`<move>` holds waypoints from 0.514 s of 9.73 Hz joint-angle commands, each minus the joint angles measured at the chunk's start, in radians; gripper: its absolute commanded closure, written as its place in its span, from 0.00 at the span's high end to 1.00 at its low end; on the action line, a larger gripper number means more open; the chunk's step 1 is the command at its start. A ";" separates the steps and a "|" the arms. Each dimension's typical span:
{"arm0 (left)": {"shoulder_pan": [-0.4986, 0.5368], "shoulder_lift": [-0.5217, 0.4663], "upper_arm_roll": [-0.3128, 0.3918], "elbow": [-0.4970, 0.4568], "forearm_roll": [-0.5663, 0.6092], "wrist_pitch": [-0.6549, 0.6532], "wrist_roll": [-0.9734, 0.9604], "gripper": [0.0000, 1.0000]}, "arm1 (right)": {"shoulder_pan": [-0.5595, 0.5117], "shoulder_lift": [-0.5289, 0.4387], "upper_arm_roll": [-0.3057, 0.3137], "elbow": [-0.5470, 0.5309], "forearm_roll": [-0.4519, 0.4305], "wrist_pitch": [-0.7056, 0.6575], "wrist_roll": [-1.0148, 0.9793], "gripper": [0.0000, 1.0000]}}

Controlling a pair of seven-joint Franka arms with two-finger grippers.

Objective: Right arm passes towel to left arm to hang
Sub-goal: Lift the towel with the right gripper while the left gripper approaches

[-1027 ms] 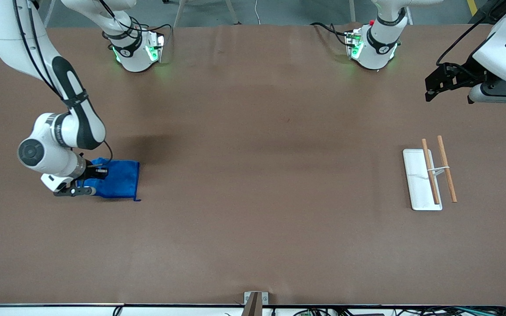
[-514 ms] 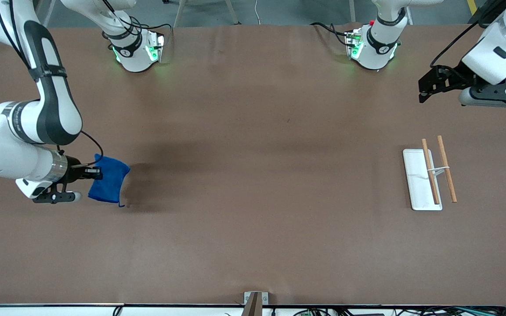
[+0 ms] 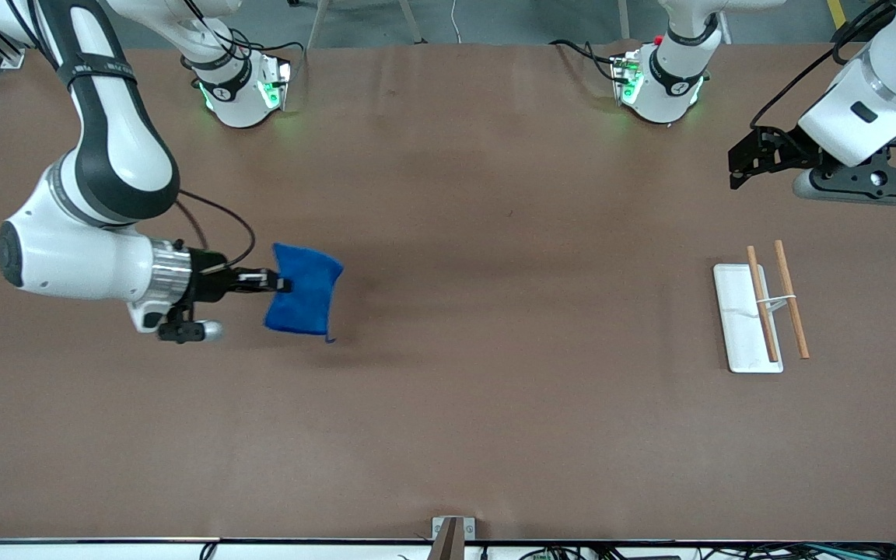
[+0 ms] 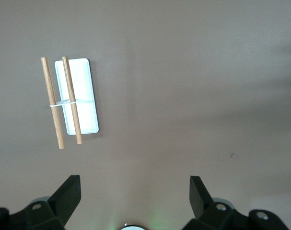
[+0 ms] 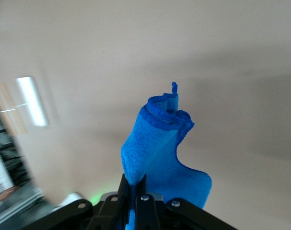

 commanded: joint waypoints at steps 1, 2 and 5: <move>0.002 0.010 -0.009 -0.016 0.002 0.000 0.017 1.00 | 0.013 -0.010 0.039 -0.016 0.207 0.009 0.010 0.01; 0.000 0.006 -0.009 -0.018 -0.010 0.000 0.028 1.00 | 0.021 -0.009 0.074 -0.025 0.310 0.054 0.010 0.01; -0.007 0.016 -0.008 -0.039 -0.196 0.008 0.040 1.00 | 0.069 0.010 0.257 -0.034 0.642 0.305 0.011 0.01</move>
